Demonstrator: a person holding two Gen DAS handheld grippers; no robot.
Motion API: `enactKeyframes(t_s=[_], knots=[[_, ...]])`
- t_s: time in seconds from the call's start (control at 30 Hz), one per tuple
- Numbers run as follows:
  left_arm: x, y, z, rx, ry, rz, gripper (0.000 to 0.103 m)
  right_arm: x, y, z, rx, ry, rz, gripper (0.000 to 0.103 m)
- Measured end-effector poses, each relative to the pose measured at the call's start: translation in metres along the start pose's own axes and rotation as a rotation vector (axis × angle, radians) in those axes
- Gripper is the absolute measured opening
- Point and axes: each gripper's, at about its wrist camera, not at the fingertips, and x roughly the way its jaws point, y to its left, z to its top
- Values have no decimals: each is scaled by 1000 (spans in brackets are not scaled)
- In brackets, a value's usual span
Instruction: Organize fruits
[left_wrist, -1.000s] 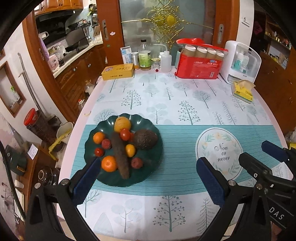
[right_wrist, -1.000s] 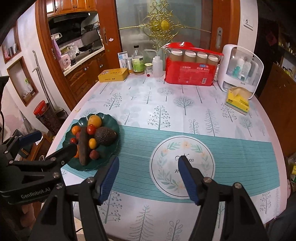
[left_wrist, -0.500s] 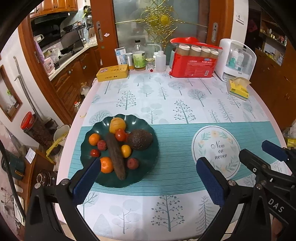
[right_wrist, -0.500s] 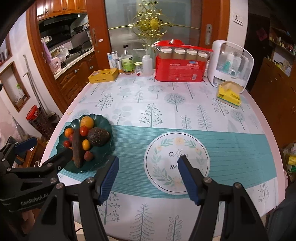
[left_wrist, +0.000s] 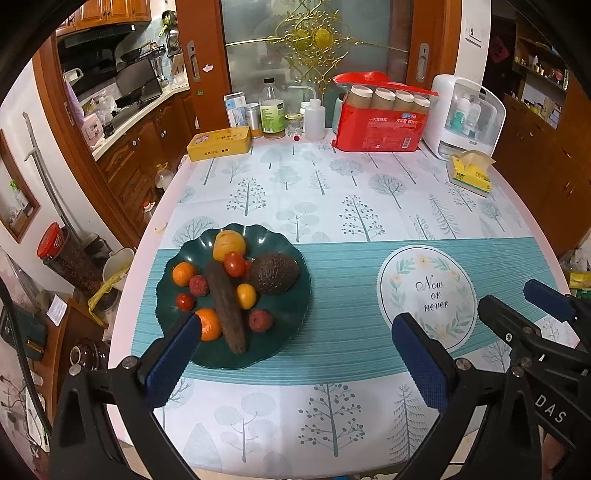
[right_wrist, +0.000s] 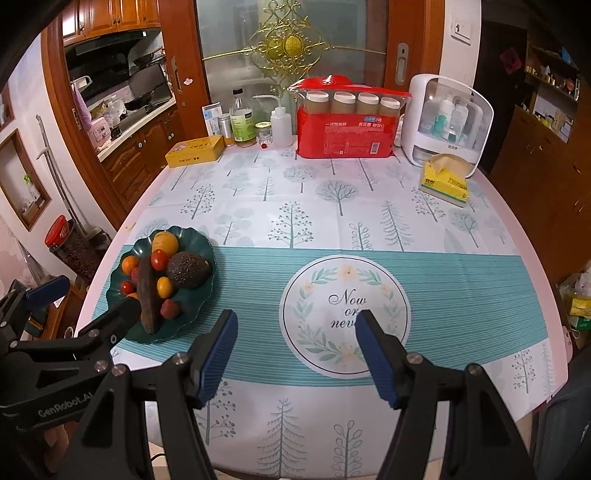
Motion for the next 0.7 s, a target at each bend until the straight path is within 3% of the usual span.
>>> enactKeyframes(t_s=[0.7], knots=[[-1, 0, -3, -4, 4, -2, 102, -2, 1, -2, 1, 0, 1, 67]])
